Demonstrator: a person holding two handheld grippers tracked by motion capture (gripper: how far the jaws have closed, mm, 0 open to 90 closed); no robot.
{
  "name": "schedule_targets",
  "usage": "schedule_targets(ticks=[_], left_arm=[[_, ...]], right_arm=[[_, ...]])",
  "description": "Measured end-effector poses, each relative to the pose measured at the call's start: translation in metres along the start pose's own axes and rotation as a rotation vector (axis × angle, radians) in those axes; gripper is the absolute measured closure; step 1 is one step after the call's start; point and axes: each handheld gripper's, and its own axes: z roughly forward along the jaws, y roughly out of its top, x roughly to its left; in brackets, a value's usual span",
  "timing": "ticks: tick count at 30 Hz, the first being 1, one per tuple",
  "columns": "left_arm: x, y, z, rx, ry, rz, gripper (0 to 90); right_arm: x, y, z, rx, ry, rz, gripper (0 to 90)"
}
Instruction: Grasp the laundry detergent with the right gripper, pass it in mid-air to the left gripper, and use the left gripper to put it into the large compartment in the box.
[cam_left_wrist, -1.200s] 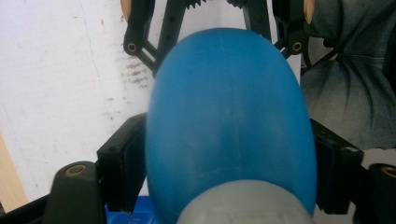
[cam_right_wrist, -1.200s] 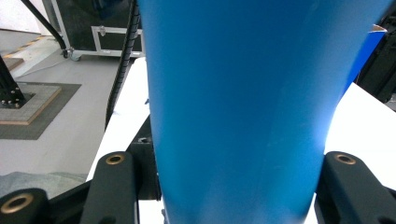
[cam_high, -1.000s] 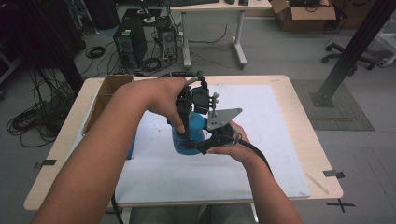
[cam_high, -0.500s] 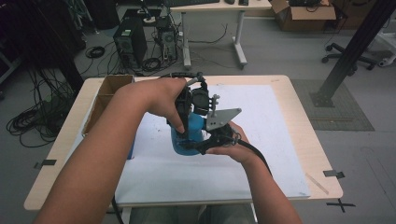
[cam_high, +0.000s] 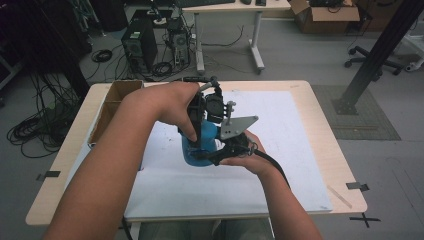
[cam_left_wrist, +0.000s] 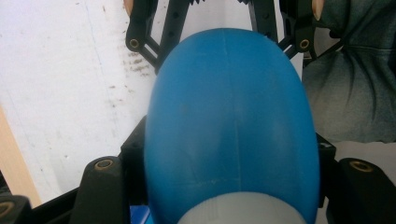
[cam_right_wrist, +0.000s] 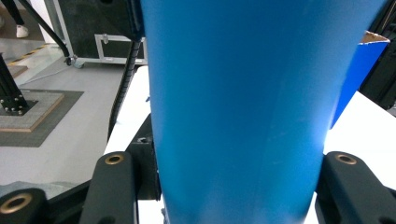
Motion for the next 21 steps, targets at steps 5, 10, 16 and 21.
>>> schedule_targets(ticks=[5, 10, 16, 21], left_arm=[[-0.0006, 0.0012, -0.0013, -0.002, -0.008, 0.001, 38.8], [-0.0007, 0.0032, -0.0016, 0.003, -0.008, 0.010, 38.9], [-0.0015, 0.0050, -0.0035, -0.003, -0.014, 0.013, 38.9], [-0.0017, 0.0064, -0.0031, 0.003, -0.018, 0.010, 38.9]], right_arm=[[0.0022, 0.0002, 0.0023, -0.019, -0.005, 0.013, 43.2], [0.0040, 0.0007, 0.0034, -0.024, -0.004, 0.010, 38.7], [0.0051, -0.0001, 0.0069, -0.033, -0.014, 0.016, 26.6], [0.0056, -0.0016, 0.0044, -0.047, -0.041, 0.021, 22.2]])
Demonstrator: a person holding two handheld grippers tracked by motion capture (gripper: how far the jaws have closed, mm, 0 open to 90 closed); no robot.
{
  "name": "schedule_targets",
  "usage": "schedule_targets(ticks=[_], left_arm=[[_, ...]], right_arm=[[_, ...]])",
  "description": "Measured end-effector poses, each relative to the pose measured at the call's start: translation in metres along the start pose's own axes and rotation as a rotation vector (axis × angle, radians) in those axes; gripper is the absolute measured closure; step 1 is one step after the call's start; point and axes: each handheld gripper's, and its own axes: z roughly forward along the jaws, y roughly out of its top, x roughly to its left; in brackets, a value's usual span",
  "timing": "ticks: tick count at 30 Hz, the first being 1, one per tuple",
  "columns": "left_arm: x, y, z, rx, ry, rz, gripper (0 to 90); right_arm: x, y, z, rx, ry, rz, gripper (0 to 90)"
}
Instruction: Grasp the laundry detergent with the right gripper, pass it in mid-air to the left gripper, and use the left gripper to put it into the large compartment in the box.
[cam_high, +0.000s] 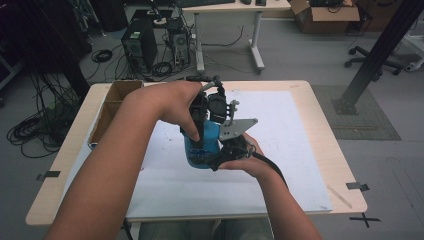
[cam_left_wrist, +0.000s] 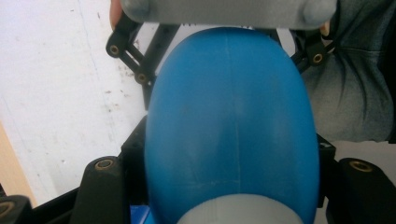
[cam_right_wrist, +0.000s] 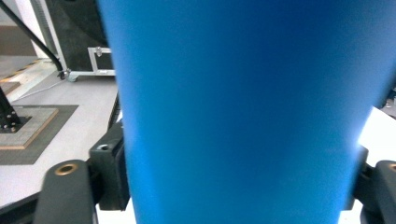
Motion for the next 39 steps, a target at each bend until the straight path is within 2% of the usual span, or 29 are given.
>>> schedule_targets(ticks=[11, 16, 21, 28, 33, 39], left_arm=[[0.003, -0.002, -0.001, 0.011, 0.002, -0.023, 38.9], [0.004, -0.003, -0.003, 0.013, 0.007, -0.031, 38.8], [0.007, -0.005, -0.004, 0.013, 0.010, -0.056, 38.8], [0.009, -0.008, -0.005, -0.001, 0.012, -0.074, 38.8], [0.010, -0.009, -0.006, -0.004, 0.009, -0.078, 38.7], [0.011, -0.013, -0.009, -0.008, 0.002, -0.102, 38.7]], right_arm=[[0.002, 0.000, -0.010, -0.008, -0.037, 0.013, 12.2], [0.001, 0.000, -0.014, 0.009, -0.043, 0.017, 7.2], [0.002, 0.002, -0.021, 0.036, -0.043, 0.007, 1.6], [-0.001, 0.004, -0.033, 0.101, -0.070, -0.006, 1.0], [-0.004, 0.007, -0.042, 0.159, -0.082, -0.037, 0.8], [-0.007, 0.014, -0.057, 0.272, -0.095, -0.115, 0.9]])
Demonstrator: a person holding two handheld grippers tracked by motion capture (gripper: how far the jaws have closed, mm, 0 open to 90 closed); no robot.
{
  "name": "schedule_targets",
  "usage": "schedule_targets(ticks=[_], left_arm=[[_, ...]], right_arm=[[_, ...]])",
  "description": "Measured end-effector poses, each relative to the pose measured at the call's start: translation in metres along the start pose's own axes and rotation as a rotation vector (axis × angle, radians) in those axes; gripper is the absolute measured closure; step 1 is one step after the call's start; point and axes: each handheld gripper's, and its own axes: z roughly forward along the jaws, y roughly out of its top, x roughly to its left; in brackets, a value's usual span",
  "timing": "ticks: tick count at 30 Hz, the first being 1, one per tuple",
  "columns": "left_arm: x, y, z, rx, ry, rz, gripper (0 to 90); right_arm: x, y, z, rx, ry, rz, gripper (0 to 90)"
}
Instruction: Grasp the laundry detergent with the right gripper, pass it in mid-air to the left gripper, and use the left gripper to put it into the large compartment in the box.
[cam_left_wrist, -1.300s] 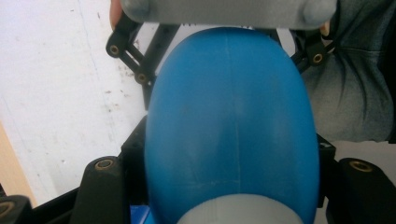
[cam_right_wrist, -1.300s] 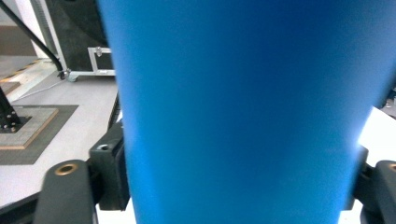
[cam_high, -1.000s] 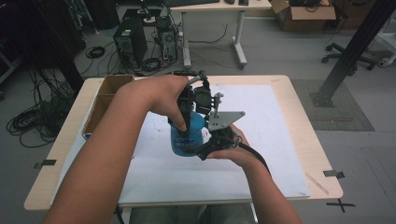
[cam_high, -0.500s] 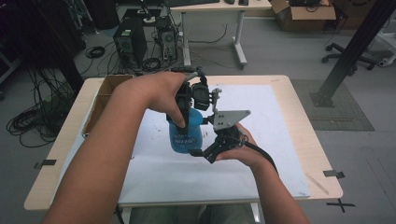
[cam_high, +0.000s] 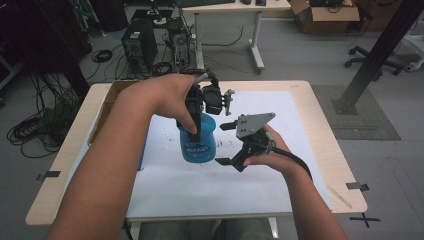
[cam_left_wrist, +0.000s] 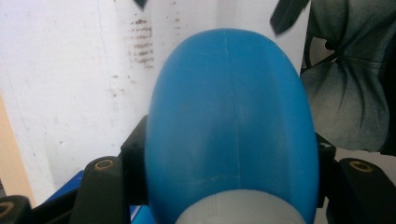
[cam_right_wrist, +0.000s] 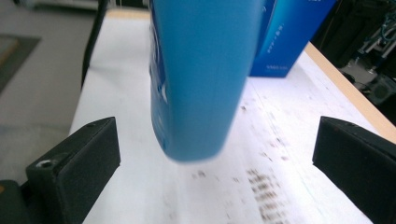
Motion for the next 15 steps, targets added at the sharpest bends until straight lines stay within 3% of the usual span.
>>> schedule_targets(ticks=[6, 15], left_arm=[[0.001, -0.002, -0.001, 0.018, 0.006, -0.026, 38.7], [0.002, -0.006, -0.005, 0.019, 0.012, -0.058, 38.7]], right_arm=[[-0.007, 0.004, -0.020, 0.099, -0.015, -0.047, 1.3], [-0.017, 0.002, -0.044, 0.240, -0.029, -0.054, 1.9]])
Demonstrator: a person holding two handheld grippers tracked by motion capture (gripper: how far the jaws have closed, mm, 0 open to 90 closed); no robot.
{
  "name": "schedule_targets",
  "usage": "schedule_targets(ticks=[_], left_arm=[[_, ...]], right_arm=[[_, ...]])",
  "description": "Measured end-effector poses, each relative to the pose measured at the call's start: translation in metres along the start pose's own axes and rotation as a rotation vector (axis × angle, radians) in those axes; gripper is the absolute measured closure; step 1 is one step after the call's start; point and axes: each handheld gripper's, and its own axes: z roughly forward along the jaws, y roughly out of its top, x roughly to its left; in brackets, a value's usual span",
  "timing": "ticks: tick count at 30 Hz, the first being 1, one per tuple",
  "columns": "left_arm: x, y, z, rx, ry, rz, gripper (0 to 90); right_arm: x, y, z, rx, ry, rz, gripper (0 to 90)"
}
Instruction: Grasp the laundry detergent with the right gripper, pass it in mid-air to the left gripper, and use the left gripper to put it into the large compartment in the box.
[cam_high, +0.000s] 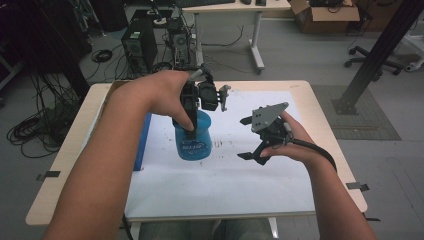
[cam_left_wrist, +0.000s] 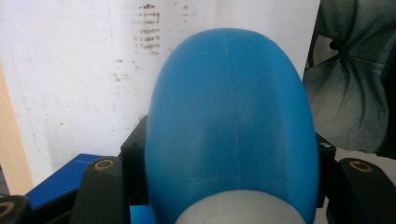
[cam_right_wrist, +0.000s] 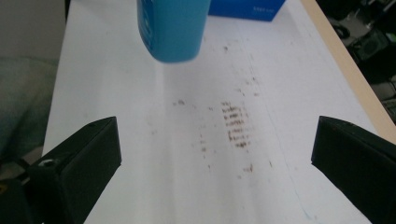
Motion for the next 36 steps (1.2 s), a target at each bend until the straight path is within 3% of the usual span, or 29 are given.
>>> schedule_targets(ticks=[4, 14, 23, 28, 33, 36], left_arm=[[0.000, 0.000, -0.003, -0.028, 0.000, -0.022, 38.7], [0.001, 0.002, -0.003, 0.011, -0.015, -0.073, 38.7], [0.006, -0.002, -0.003, 0.026, -0.041, -0.157, 38.6], [0.008, -0.005, -0.007, 0.012, -0.023, -0.237, 38.6], [0.015, -0.012, -0.014, -0.017, -0.009, -0.383, 38.6], [0.019, -0.018, -0.019, -0.026, 0.010, -0.450, 38.6]], right_arm=[[-0.003, -0.005, -0.008, 0.041, -0.016, 0.008, 2.0], [-0.005, -0.018, -0.020, 0.134, -0.033, 0.018, 2.2], [-0.004, -0.023, -0.029, 0.145, -0.050, 0.021, 2.3], [-0.004, -0.023, -0.030, 0.168, -0.051, 0.014, 2.3], [-0.005, -0.023, -0.031, 0.208, -0.046, 0.008, 2.4], [-0.006, -0.023, -0.032, 0.231, -0.035, 0.009, 2.5]])
